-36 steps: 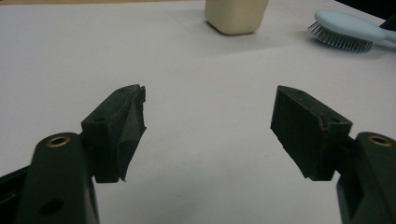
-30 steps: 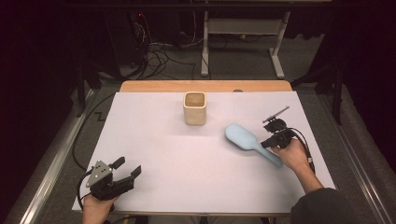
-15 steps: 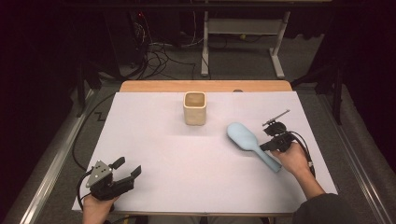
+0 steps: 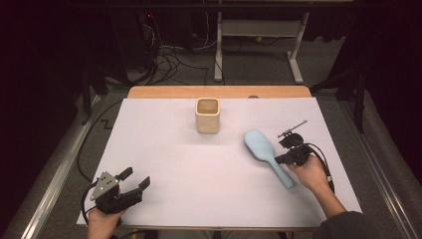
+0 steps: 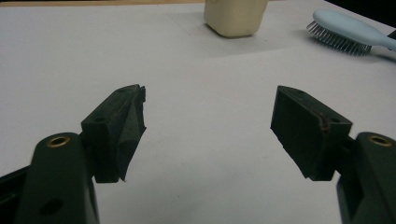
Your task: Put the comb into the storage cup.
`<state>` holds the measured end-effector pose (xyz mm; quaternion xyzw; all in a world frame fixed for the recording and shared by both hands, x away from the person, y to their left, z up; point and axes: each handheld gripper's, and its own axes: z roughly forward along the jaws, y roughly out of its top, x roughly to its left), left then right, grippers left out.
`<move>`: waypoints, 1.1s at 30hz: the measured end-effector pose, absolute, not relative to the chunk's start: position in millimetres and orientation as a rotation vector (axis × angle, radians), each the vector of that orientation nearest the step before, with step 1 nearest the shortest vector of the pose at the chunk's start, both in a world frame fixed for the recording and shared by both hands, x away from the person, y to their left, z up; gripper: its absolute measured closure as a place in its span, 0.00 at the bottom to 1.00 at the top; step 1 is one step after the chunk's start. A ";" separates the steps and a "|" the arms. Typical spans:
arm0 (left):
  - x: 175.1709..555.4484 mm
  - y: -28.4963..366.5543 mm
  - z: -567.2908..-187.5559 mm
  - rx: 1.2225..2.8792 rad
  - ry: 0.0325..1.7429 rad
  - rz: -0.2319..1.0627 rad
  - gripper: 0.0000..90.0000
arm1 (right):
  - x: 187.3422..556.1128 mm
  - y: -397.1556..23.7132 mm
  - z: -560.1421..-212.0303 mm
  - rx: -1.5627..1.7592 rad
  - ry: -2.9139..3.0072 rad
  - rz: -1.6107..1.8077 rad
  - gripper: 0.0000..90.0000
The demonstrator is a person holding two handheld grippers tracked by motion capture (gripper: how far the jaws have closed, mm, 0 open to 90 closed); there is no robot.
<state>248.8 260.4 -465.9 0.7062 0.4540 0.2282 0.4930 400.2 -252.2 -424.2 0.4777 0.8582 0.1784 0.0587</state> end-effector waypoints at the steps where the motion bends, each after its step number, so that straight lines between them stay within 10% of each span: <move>1: 248.8 260.4 -465.9 1.713 1.102 0.554 0.30 | 399.7 -252.4 -424.2 1.445 2.598 0.540 1.00; 33: 248.7 260.4 -465.8 1.715 1.102 0.552 0.30 | 390.4 -255.9 -423.3 1.455 2.566 0.567 1.00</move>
